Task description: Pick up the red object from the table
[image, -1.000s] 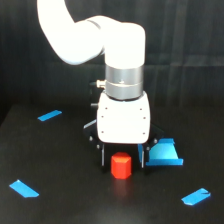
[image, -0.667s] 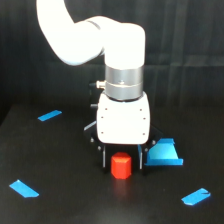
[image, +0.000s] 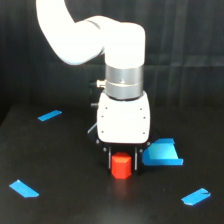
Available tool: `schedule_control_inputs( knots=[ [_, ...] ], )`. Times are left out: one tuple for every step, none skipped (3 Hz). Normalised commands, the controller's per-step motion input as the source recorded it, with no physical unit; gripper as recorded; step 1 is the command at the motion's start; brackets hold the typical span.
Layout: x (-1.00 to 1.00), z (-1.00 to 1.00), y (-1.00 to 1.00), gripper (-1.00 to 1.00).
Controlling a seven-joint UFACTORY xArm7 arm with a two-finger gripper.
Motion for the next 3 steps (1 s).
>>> schedule_control_inputs(
  knots=[
    [0.10,-0.24,-0.04,-1.00],
    [0.12,-0.15,-0.12,-0.93],
    [-0.20,0.88,-0.03,-1.00]
  ],
)
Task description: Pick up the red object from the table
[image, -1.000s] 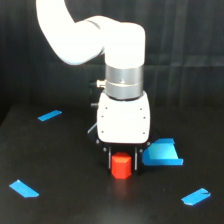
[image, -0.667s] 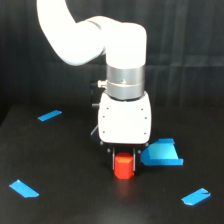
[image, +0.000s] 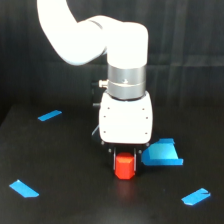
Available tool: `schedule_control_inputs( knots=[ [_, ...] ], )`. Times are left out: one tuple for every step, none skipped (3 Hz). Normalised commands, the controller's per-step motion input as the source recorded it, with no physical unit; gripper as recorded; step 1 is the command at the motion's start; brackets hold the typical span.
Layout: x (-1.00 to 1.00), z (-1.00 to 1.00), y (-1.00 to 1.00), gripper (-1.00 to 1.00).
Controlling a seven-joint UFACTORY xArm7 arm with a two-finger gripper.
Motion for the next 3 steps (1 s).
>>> schedule_control_inputs(
  knots=[
    [-0.17,0.95,-0.02,-1.00],
    [-0.26,1.00,0.12,-0.97],
    [0.04,0.99,-0.06,-0.96]
  ],
)
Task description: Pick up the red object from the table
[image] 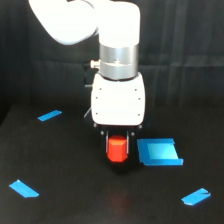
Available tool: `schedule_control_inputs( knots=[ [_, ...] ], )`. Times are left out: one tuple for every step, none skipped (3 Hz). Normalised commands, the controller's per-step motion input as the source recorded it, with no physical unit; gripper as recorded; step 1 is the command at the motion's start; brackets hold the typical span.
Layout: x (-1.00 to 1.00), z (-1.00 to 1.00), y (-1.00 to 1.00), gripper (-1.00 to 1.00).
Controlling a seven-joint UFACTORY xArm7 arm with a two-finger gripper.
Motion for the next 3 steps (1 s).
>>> schedule_control_inputs(
  knots=[
    [0.10,1.00,0.08,-1.00],
    [0.17,1.00,-0.06,-1.00],
    [0.02,0.98,0.06,-0.95]
  ],
)
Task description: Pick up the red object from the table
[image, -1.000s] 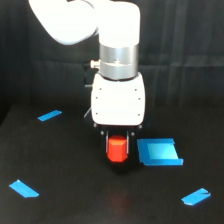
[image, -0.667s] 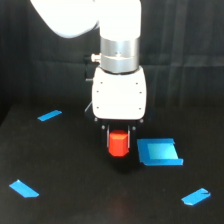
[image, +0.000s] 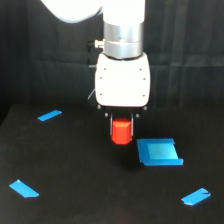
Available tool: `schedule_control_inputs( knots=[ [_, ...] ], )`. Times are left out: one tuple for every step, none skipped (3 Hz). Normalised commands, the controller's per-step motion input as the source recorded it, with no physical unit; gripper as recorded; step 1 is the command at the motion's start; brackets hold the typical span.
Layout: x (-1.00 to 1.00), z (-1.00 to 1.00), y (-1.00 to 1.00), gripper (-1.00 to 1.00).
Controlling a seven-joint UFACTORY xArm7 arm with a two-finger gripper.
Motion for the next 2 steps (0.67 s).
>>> schedule_control_inputs(
  knots=[
    [-0.10,0.95,-0.02,-0.95],
    [-0.10,0.35,0.05,-0.96]
  ],
)
